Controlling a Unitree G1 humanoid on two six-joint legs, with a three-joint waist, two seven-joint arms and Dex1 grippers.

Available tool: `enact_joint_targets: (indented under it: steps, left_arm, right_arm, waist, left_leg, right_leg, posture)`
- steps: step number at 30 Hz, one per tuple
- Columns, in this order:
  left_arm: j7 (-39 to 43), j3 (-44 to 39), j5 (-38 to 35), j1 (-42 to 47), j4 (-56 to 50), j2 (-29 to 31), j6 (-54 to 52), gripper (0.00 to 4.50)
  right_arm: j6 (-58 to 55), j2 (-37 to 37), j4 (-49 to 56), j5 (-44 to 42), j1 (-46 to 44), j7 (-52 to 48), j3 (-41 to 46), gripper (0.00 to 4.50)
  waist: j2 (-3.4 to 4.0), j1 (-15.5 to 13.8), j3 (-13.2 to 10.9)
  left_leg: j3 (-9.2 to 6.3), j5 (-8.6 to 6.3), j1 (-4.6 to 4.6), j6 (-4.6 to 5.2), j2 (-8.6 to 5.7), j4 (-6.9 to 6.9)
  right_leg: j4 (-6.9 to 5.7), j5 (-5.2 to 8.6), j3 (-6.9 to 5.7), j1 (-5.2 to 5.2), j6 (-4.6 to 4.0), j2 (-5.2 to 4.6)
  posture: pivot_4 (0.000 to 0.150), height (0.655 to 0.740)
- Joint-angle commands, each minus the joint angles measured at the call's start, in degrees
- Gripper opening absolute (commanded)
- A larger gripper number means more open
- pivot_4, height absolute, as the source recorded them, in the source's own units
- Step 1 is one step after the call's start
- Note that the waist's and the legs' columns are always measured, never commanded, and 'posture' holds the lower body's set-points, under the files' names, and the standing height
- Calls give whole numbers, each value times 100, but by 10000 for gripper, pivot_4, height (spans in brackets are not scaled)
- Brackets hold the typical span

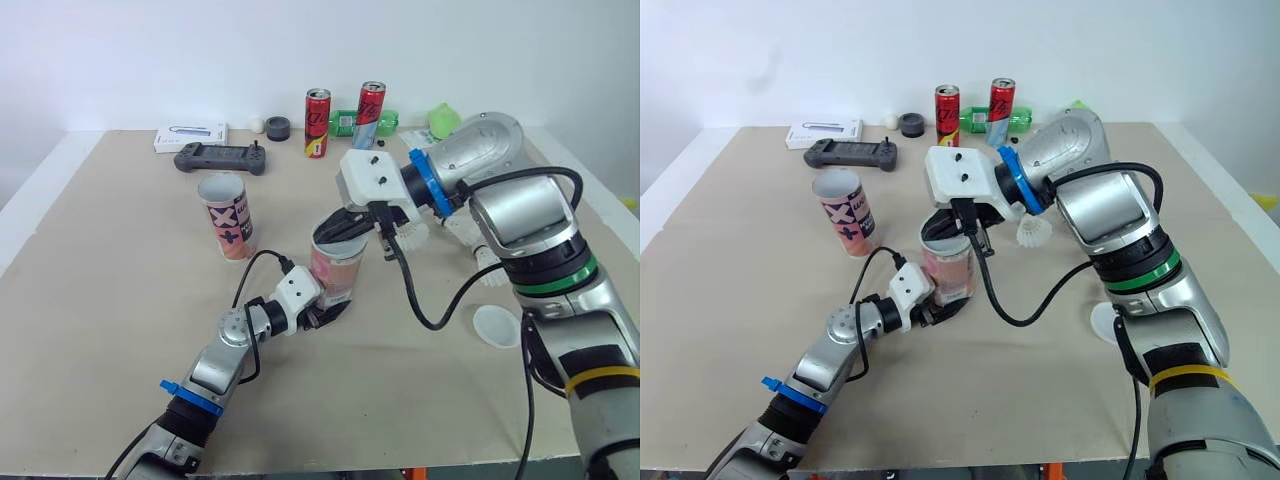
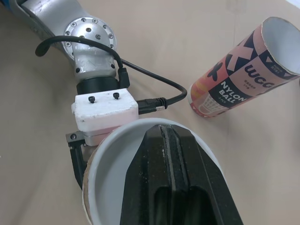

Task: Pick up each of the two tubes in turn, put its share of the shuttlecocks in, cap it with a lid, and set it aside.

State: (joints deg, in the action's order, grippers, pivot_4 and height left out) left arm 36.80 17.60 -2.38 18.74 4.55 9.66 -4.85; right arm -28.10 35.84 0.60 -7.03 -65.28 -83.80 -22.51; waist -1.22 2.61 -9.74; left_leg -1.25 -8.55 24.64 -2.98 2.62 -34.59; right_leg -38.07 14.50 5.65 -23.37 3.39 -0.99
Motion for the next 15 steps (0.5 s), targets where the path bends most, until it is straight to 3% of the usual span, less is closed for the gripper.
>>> enact_joint_targets:
  steps: [1,15]
  left_arm:
    - [26,77,21,58,10,-49,35,31989]
    - [6,81,20,73,17,-69,43,31989]
  right_arm:
    - [116,-115,-82,-47,124,80,28,796]
    - [282,-439,-647,-343,932,52,187,796]
  waist:
    - [0,2,0]
    - [11,8,21]
  left_leg:
    - [1,0,-1,0,0,0]
    - [4,0,-30,0,2,0]
  right_leg:
    - [0,0,0,0,-1,0]
    - [-1,10,4,26,-25,3]
  posture:
    - [1500,7400]
    - [1500,7400]
